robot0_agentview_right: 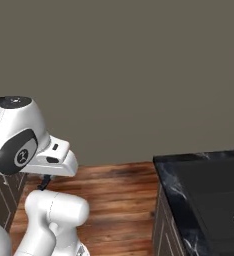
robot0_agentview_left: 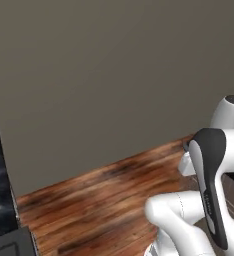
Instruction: Retrieve the butter from the fridge and place it on a plate on the dining table. Then retrieve the butter knife by the fridge and place it near the plate.
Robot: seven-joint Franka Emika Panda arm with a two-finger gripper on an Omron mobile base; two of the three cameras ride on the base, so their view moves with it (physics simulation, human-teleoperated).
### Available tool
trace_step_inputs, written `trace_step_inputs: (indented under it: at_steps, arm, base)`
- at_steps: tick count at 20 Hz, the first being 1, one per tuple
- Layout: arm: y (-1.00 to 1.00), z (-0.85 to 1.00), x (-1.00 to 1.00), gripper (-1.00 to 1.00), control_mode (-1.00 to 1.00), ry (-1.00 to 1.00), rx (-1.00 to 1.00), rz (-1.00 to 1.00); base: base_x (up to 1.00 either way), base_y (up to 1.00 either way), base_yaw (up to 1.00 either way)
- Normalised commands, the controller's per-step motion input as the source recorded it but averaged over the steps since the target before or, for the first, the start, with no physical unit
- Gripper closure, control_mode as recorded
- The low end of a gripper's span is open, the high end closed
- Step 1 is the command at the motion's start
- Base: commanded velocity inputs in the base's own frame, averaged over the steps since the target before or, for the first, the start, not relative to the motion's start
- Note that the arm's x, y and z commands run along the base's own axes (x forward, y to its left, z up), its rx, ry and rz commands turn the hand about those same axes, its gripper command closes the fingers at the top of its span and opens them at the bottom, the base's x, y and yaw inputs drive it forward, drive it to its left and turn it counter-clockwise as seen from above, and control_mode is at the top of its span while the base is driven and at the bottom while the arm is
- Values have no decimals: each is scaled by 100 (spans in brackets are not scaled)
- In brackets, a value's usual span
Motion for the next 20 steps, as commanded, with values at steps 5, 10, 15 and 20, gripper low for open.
trace_step_inputs:
  at_steps: [5,10,15,20]
  arm:
    - [0,0,0,100,100,0,0,0]
    - [0,0,0,100,100,0,0,0]
    - [0,0,0,100,100,0,0,0]
    - [0,0,0,100,100,0,0,0]
  base:
    - [100,46,-29]
    - [100,53,-35]
    - [100,44,-48]
    - [86,35,-59]
